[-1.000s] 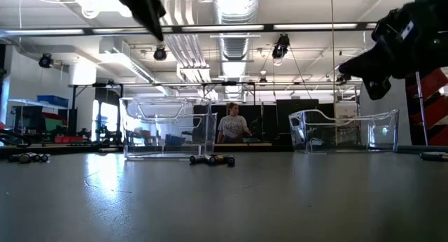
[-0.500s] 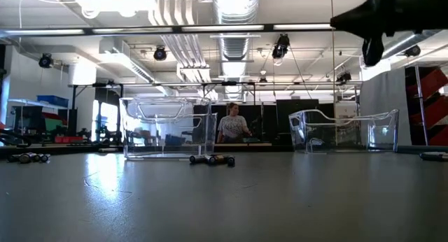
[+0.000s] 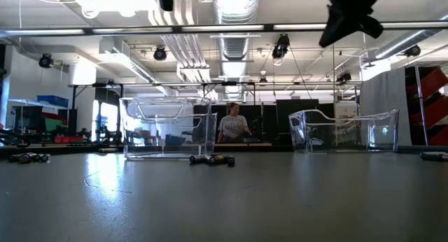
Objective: Sort batteries
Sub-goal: Adjust the bins
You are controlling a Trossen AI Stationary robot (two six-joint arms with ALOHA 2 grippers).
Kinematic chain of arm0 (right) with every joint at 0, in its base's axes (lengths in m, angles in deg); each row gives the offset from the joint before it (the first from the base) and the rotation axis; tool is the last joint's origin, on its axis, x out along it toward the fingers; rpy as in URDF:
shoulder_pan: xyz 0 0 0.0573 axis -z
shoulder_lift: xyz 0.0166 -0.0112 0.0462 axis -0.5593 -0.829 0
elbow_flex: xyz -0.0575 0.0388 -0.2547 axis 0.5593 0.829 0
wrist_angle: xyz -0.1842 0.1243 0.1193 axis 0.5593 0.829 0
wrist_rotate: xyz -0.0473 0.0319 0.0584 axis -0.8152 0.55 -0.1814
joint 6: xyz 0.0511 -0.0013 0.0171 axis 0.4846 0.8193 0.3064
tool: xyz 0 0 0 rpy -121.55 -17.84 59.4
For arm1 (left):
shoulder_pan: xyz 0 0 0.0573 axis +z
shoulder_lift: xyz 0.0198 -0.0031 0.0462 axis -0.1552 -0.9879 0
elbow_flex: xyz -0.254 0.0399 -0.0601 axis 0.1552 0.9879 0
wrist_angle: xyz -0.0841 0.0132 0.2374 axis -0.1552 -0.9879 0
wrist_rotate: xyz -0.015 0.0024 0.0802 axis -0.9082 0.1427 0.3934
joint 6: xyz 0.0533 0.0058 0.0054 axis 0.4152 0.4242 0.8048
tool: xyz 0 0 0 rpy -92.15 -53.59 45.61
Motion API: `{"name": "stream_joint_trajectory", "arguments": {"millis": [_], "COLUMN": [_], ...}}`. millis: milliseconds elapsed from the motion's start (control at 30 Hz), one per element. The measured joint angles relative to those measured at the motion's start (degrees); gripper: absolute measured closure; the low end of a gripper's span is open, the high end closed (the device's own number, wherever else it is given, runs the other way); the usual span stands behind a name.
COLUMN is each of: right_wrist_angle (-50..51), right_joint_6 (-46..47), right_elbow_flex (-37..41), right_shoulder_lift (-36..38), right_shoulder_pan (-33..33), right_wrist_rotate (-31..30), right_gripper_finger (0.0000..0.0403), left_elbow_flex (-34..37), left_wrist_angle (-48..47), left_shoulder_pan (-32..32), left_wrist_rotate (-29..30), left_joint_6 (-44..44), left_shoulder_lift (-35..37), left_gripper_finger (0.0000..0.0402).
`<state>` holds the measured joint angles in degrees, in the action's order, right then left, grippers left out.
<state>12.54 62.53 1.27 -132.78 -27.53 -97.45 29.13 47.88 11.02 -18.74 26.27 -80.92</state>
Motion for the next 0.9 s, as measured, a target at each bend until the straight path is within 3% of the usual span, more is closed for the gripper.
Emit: {"name": "stream_joint_trajectory", "arguments": {"millis": [133, 333, 533, 700, 900], "right_wrist_angle": [2.01, 2.8, 4.03, 4.1, 4.06], "right_joint_6": [-2.02, -5.99, -6.0, -6.32, -6.4], "right_elbow_flex": [-6.4, -11.03, -12.79, -14.11, -14.93], "right_shoulder_lift": [-7.3, -16.82, -26.32, -31.88, -36.5], "right_shoulder_pan": [5.67, 17.24, 24.58, 26.58, 27.41], "right_wrist_rotate": [1.64, 14.84, 17.39, 20.16, 20.22], "right_gripper_finger": [0.039, 0.0376, 0.0301, 0.0231, 0.0195], "left_elbow_flex": [-3.49, -8.92, -10.46, -9.02, -8.32], "left_wrist_angle": [-6.31, -13.2, -14.6, -18.26, -20.03], "left_shoulder_pan": [0.0, -0.74, -2.21, -3.57, -4.7], "left_wrist_rotate": [-1.24, -1.71, -1.73, -1.73, -1.73], "left_joint_6": [0.08, -0.03, 1.6, -1.04, -1.65], "left_shoulder_lift": [0.04, 1.88, 2.05, 1.99, 2.03], "left_gripper_finger": [0.0221, 0.0221, 0.0221, 0.0221, 0.0221]}}
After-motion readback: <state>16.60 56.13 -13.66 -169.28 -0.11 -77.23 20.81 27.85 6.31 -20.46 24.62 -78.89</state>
